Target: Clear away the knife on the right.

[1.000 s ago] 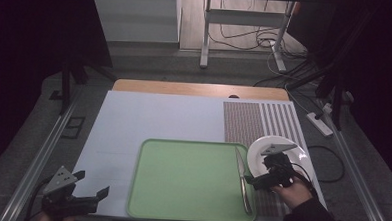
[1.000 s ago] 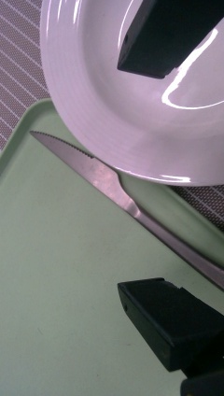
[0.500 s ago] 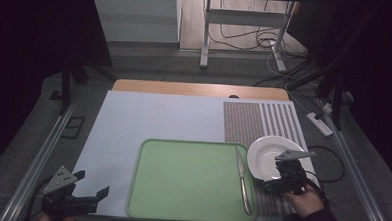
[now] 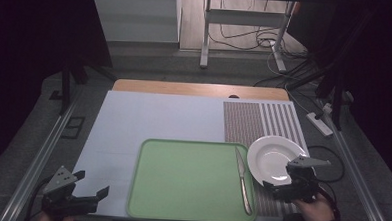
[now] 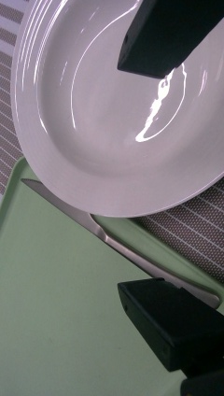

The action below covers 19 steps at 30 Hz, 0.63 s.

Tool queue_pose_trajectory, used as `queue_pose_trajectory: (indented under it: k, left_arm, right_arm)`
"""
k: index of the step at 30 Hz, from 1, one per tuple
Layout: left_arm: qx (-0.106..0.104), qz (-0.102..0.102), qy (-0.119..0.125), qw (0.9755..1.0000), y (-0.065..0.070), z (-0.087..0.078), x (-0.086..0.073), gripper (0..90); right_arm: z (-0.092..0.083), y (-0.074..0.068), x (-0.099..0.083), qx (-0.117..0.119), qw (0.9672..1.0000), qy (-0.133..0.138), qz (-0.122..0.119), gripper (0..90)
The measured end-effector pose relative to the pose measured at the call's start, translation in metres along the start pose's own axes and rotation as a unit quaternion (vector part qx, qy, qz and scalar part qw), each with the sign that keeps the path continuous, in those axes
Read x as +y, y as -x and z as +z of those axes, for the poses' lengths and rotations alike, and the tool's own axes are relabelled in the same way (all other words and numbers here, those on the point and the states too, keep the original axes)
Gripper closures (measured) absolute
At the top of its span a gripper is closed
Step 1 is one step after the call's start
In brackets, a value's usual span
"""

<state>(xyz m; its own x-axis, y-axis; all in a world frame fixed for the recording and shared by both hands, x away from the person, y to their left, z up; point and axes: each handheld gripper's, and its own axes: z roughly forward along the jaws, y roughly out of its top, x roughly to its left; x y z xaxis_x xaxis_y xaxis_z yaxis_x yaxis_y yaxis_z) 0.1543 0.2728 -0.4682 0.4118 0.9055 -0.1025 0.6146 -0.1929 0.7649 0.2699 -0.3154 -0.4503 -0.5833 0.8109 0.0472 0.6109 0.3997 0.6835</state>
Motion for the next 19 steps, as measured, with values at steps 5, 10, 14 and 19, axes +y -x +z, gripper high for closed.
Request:
queue_pose_trajectory:
  k: [5,10,14,19]
  left_arm:
    - [0.0,0.0,0.0,1.0,0.0,0.0,0.0,4.5]
    - [-0.001,-0.001,0.0,1.0,0.0,0.0,0.0,4.5]
    - [-0.001,-0.003,0.001,1.0,-0.001,0.0,0.0,4.5]
    - [-0.001,-0.003,0.001,1.0,-0.001,0.0,0.0,4.5]
  right_arm:
    - [-0.006,0.001,-0.004,-0.011,0.9999,0.008,0.005,0.0]
    - [-0.011,0.0,-0.007,-0.02,0.9997,0.013,0.005,0.0]
    - [-0.014,-0.001,-0.009,-0.026,0.9996,0.013,0.006,0.0]
    - [-0.015,-0.001,-0.01,-0.025,0.9995,0.014,0.01,0.0]
